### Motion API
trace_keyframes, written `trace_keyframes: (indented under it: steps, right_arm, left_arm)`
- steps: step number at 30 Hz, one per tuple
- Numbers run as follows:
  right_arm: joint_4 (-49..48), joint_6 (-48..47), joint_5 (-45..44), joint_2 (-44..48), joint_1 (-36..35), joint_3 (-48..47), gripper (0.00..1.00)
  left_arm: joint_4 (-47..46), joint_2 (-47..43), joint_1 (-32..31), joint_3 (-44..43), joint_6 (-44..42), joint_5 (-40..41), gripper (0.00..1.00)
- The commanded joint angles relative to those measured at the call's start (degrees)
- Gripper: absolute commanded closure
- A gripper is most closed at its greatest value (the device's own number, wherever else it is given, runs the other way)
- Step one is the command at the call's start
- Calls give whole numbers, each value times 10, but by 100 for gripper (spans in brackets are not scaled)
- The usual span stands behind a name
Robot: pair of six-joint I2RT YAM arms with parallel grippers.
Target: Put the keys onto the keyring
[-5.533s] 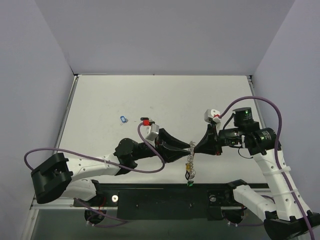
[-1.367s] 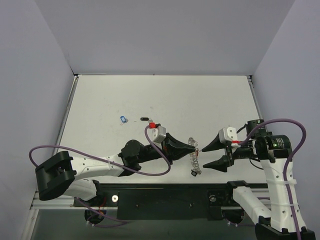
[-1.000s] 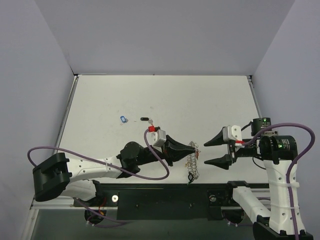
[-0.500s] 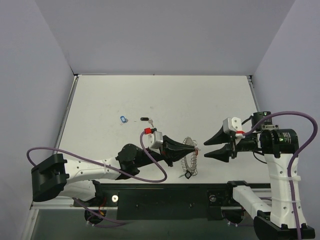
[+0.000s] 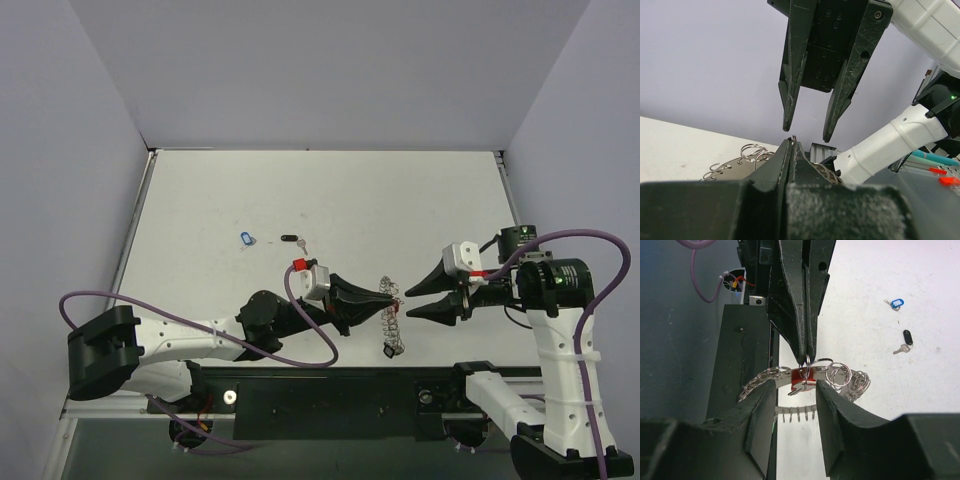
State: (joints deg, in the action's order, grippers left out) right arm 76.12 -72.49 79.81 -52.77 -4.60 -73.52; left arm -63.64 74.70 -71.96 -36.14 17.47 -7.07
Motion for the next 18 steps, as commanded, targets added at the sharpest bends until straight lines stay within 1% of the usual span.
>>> trace_keyframes:
  steps: [1,9,16,18]
  right_arm:
    - [76,-4,27,-4,-2,14,67]
    - [46,29,27,-8,-8,27,75]
    - [32,50,27,-15,-15,29,79]
    - [27,57,27,-15,-17,30,82]
  left_arm:
    - [-57,-4,-5,-33,-1,10,100]
    - [-54,-8,-8,-34,-8,11,100]
    - [-50,-8,-12,-37,-12,14,100]
    - [-51,-7,-12,-39,-11,13,100]
